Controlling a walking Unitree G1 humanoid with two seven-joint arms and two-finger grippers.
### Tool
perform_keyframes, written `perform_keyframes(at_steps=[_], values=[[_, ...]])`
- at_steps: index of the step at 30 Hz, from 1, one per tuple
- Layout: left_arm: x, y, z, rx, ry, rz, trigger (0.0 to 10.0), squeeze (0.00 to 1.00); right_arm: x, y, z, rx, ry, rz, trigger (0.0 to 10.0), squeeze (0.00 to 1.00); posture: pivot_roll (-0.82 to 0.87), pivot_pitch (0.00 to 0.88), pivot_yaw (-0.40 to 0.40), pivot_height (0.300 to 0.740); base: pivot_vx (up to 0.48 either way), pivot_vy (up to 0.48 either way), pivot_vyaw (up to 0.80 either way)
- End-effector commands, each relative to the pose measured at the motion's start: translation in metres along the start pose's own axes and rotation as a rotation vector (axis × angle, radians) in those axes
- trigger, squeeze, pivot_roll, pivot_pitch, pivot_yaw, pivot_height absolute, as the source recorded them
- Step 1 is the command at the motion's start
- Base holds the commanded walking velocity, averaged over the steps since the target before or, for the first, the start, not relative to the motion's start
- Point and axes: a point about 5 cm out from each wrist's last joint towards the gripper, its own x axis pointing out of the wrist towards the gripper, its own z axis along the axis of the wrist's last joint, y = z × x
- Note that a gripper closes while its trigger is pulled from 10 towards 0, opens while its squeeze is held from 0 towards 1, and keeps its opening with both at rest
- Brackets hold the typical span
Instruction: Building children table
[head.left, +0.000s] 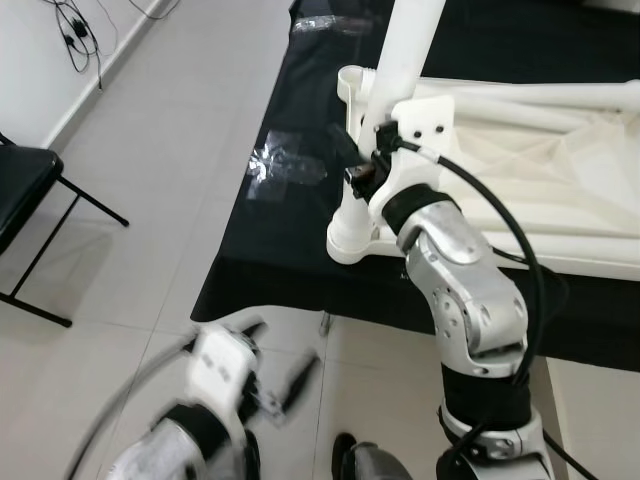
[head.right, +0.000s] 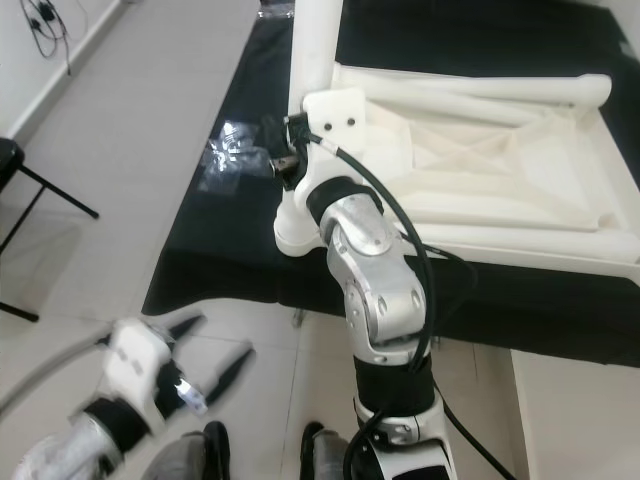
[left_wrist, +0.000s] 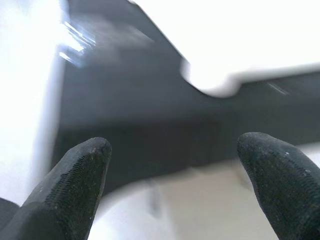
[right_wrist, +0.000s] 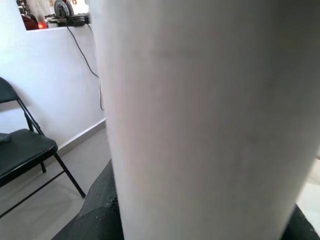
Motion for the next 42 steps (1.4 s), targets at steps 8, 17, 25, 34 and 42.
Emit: perform_keyframes(at_steps=[8, 17, 25, 34, 42], values=[[0.023, 0.081, 0.081, 0.145, -0.225, 0.111, 10.0, 0.0, 0.004, -0.007, -0.032, 0.037, 0.126, -0.059, 10.0, 0.0, 0.1, 0.183, -0.053, 0.74, 0.0, 0.0, 0.0], [0.072, 0.057, 0.175, 0.076, -0.431, -0.391, 10.0, 0.0, 0.001, 0.007, -0.03, 0.083, 0.072, -0.027, 10.0, 0.0, 0.09, 0.176, -0.017, 0.74, 0.0, 0.0, 0.0], [0.121, 0.017, 0.224, -0.062, -0.474, -0.75, 10.0, 0.0, 0.001, 0.02, -0.028, 0.117, 0.036, 0.007, 10.0, 0.0, 0.09, 0.18, 0.005, 0.74, 0.0, 0.0, 0.0], [0.156, -0.008, 0.236, -0.034, -0.396, -0.874, 10.0, 0.0, -0.001, 0.027, -0.024, 0.133, 0.015, 0.02, 10.0, 0.0, 0.09, 0.188, 0.022, 0.74, 0.0, 0.0, 0.0], [0.184, -0.012, 0.24, 0.052, -0.266, -0.859, 10.0, 0.0, -0.001, 0.035, -0.018, 0.129, -0.021, 0.063, 10.0, 0.0, 0.09, 0.19, 0.026, 0.74, 0.0, 0.0, 0.0]])
